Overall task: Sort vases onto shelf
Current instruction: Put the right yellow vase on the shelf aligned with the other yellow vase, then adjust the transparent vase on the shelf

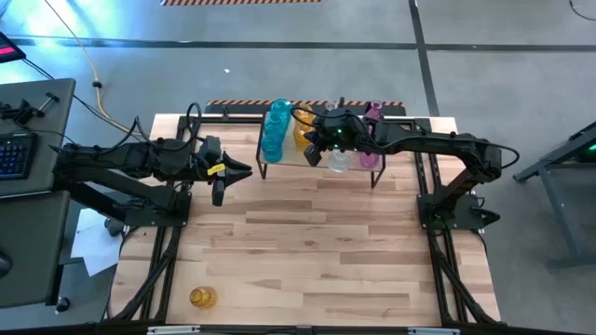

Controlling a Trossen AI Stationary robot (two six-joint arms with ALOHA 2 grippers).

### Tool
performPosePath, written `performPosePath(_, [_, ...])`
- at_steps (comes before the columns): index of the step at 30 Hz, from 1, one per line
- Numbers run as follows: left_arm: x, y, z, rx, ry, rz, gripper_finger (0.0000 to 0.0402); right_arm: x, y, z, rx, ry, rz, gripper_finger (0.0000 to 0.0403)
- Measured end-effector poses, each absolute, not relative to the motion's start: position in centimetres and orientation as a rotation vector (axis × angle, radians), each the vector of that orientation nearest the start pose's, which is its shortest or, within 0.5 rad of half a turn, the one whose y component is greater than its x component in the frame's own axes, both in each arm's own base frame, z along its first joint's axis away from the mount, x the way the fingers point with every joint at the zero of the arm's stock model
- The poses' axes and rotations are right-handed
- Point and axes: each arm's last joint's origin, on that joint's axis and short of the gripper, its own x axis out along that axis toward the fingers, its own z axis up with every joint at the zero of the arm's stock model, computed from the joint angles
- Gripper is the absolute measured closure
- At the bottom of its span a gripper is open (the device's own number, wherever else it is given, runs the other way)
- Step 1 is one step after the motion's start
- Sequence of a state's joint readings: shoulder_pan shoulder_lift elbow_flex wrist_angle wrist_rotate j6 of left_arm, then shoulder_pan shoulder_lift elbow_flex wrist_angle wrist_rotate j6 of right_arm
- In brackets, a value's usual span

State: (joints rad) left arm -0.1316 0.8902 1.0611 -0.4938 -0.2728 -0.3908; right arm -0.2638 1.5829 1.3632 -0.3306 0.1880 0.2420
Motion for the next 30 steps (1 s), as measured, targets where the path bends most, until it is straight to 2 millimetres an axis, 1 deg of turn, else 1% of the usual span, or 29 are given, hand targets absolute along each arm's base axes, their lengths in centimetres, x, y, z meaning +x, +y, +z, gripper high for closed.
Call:
performPosePath(7, [17.5, -1.5, 37.9, -0.322, 0.284, 0.199, 0.0339, 34.4, -9.8, 32.3, 0.255, 0.491, -0.501, 0.0403])
performPosePath(9, [17.5, -1.5, 37.9, -0.323, 0.281, 0.199, 0.0339, 34.5, -9.6, 32.7, 0.261, 0.484, -0.469, 0.0403])
performPosePath(11, [17.6, -1.5, 38.0, -0.324, 0.277, 0.198, 0.0339, 34.8, -9.1, 33.8, 0.247, 0.453, -0.442, 0.0403])
performPosePath(13, [17.6, -1.5, 38.0, -0.324, 0.277, 0.198, 0.0339, 35.0, -8.4, 35.4, 0.22, 0.417, -0.411, 0.0403])
performPosePath(17, [17.6, -1.5, 38.0, -0.324, 0.277, 0.198, 0.0339, 35.0, -6.8, 39.5, 0.161, 0.365, -0.352, 0.0403])
performPosePath(19, [17.5, -1.5, 38.0, -0.324, 0.277, 0.196, 0.0339, 34.4, -6.0, 41.2, 0.15, 0.388, -0.334, 0.0403])
performPosePath(21, [17.6, -1.6, 38.0, -0.325, 0.279, 0.187, 0.0339, 33.6, -5.3, 42.0, 0.145, 0.473, -0.349, 0.0403])
performPosePath(25, [17.6, -1.6, 38.1, -0.328, 0.276, 0.166, 0.0339, 31.4, -3.5, 41.2, 0.176, 0.737, -0.45, 0.0403])
performPosePath(30, [17.6, -1.6, 38.1, -0.309, 0.278, 0.159, 0.0339, 29.8, 0.0, 39.1, 0.252, 0.926, -0.578, 0.0403])
